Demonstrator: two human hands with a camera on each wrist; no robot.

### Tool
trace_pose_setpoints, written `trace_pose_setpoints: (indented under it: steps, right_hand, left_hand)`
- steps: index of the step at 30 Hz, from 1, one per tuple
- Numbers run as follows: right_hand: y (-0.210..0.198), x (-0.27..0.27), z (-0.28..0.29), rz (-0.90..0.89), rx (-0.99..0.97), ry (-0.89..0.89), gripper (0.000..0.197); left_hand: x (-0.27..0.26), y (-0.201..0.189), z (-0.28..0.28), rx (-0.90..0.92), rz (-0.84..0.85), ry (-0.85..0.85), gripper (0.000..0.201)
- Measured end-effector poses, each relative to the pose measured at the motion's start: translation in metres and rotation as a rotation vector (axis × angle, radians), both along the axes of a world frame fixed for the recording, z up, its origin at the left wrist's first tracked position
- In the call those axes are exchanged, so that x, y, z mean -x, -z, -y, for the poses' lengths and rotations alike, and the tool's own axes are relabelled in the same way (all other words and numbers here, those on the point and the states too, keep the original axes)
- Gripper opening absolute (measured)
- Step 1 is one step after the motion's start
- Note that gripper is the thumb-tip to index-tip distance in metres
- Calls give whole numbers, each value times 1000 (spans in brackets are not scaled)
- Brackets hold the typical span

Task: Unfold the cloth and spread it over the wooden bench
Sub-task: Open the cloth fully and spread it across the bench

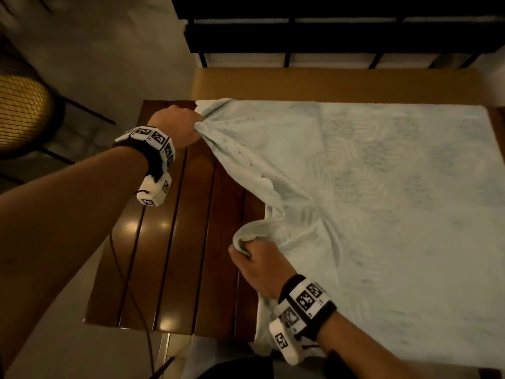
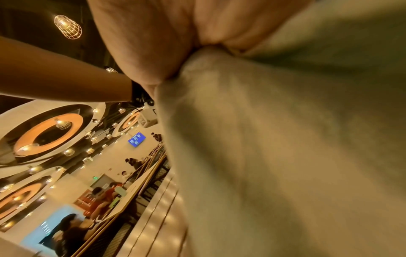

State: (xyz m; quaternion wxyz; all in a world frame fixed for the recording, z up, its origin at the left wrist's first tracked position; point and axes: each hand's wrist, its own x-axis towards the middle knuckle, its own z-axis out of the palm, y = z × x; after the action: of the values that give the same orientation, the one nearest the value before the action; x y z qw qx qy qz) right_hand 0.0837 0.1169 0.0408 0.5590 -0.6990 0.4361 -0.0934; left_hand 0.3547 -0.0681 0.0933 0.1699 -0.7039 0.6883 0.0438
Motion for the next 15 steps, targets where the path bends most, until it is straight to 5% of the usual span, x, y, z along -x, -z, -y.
trace_pose_setpoints:
  steps: [15]
  right_hand:
    - [4,-255,-34,-22,-83,-190,44]
  left_hand:
    - [-231,4,-17,53,-30,-91,21]
